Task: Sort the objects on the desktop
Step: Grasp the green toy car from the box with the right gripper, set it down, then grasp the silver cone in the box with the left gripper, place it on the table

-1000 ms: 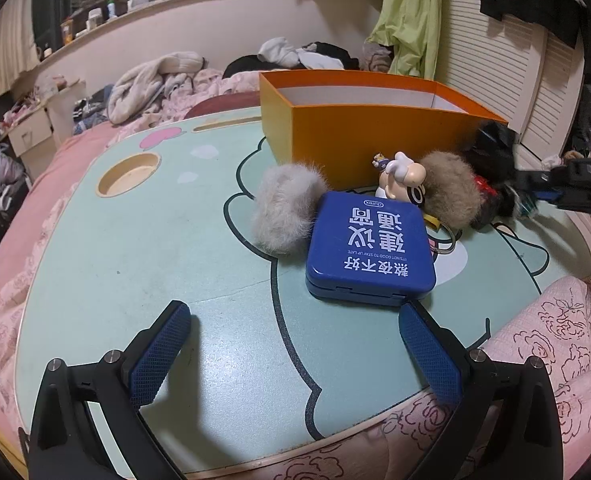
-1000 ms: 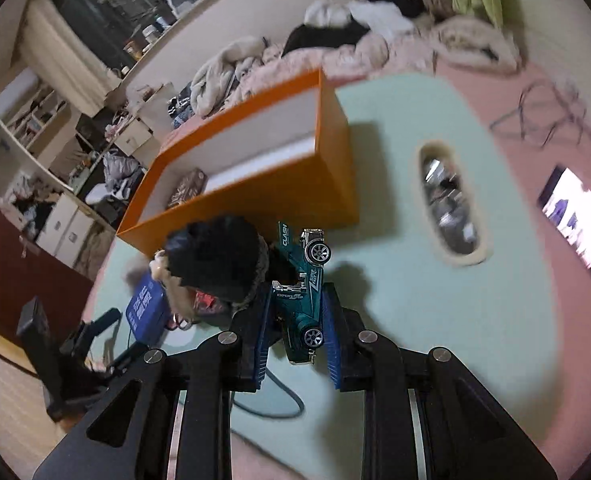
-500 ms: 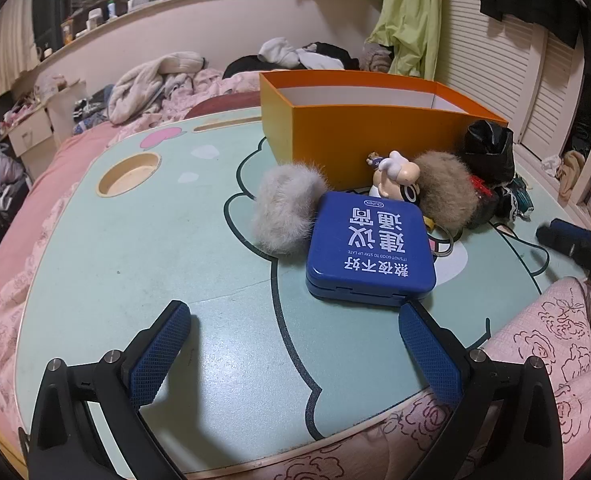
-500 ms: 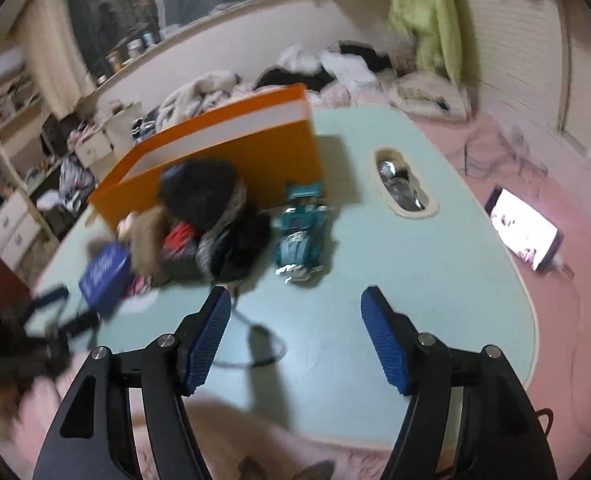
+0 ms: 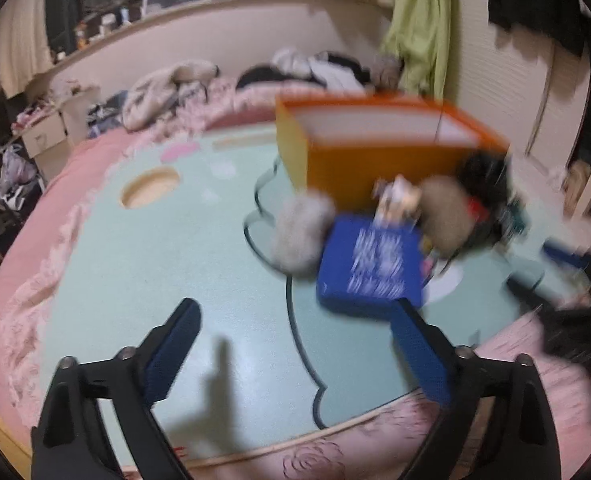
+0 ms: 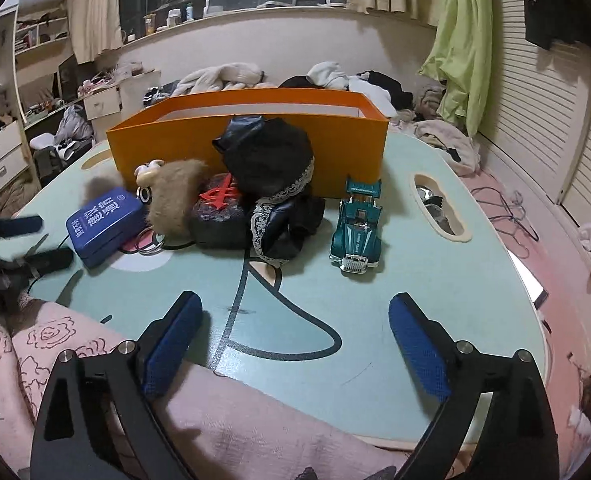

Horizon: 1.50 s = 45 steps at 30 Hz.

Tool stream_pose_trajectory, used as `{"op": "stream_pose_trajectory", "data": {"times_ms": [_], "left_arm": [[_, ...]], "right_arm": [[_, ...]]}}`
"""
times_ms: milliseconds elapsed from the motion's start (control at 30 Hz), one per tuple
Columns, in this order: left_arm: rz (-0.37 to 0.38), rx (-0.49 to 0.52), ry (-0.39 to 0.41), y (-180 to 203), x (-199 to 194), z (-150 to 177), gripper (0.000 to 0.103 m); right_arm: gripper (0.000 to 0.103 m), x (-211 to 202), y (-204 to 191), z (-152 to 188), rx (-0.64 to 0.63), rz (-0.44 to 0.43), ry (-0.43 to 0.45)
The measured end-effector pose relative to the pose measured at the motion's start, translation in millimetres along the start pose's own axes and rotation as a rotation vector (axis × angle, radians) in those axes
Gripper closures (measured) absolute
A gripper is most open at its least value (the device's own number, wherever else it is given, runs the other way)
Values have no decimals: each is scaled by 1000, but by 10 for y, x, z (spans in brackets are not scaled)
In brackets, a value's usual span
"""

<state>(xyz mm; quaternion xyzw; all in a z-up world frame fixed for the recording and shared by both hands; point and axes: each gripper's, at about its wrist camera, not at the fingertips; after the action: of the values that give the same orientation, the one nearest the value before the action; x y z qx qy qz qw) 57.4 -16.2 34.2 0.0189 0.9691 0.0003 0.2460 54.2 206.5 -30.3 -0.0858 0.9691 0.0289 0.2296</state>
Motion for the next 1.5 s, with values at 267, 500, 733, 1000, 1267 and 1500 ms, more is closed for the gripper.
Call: {"op": "stream_pose_trajectory", "data": {"times_ms": [267,500,733,1000,1267,1500], "left_arm": [[269,-12,-76,447,258,-1126,51],[247,-74,-414,722,1501,-1246,51],[200,-67,-495,953,1893,-1150,56],[208,-50,-511,1019,1989,-1033,78],[279,-119,-277,736,1449,-1271,78],[407,-110,-143,642,445,-1046,78]], "right_arm": [[7,17,2,-1,0,-3,1],[7,20,-11,4,0,-3,2],[5,20,-40,14,-1,-5,4],[4,14,-52,23,1,-7,4],[4,10,-44,21,1,-8,5],[4,9,-41,20,1,-8,5]]}}
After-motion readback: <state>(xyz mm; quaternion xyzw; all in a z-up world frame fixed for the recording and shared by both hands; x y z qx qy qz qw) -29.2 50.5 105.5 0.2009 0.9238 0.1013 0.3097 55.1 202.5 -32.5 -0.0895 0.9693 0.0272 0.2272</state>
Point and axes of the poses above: each gripper's, at about its wrist camera, not at the fingertips, and x roughly the way its jaws point, y to its right, z to its underside, and after that the axes turned 13 degrees about y, right-handed
